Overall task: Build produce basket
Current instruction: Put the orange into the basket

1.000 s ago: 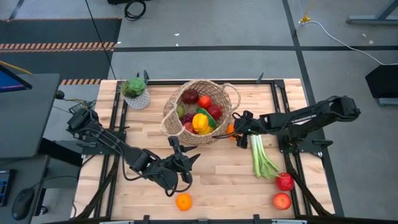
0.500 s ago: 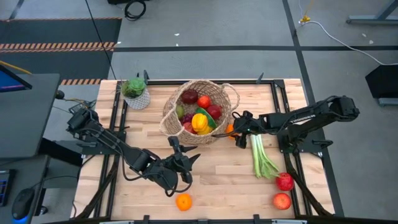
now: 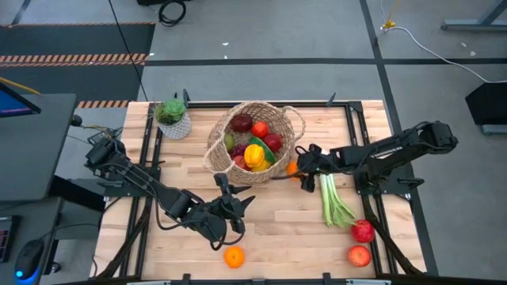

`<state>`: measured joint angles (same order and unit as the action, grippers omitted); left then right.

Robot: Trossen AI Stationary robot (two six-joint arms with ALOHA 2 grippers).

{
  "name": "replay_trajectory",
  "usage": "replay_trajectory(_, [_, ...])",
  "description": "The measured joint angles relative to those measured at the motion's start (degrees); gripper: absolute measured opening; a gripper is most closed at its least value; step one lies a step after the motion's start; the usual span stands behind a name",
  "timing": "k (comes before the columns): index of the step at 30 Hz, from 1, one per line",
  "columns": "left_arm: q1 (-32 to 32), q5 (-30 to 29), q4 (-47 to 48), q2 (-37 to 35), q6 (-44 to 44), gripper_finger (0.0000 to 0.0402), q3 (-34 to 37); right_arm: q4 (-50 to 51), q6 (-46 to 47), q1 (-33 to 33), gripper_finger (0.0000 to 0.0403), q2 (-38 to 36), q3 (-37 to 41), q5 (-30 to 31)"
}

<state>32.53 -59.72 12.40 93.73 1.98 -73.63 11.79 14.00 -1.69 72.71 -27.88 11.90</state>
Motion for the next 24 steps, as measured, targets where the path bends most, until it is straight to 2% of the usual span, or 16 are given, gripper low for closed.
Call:
replay_trajectory(4, [0.0, 0.0, 0.0, 0.0, 0.0, 0.016, 0.0, -0.5, 2.6, -2.5, 0.0244, 0.0, 0.6, 1.1])
replay_trajectory(9, [0.0, 0.0, 0.0, 0.0, 0.0, 0.016, 0.0, -1.1, 8.7, -8.3, 0.0243, -0.1, 1.0, 1.1])
replay_trajectory(15, [0.0, 0.0, 0.0, 0.0, 0.0, 0.016, 0.0, -4.6, 12.0, -15.9, 0.0243, -2.0, 1.5, -3.7])
replay_trajectory(18, [0.0, 0.0, 0.0, 0.0, 0.0, 0.016, 0.0, -0.7, 12.0, -17.7, 0.0243, -4.1, -1.0, -4.4])
replay_trajectory(24, [0.0, 0.0, 0.1, 0.0, 0.0, 0.016, 0.0, 1.4, 6.0, -19.3, 0.0243, -8.1, -9.4, -2.5])
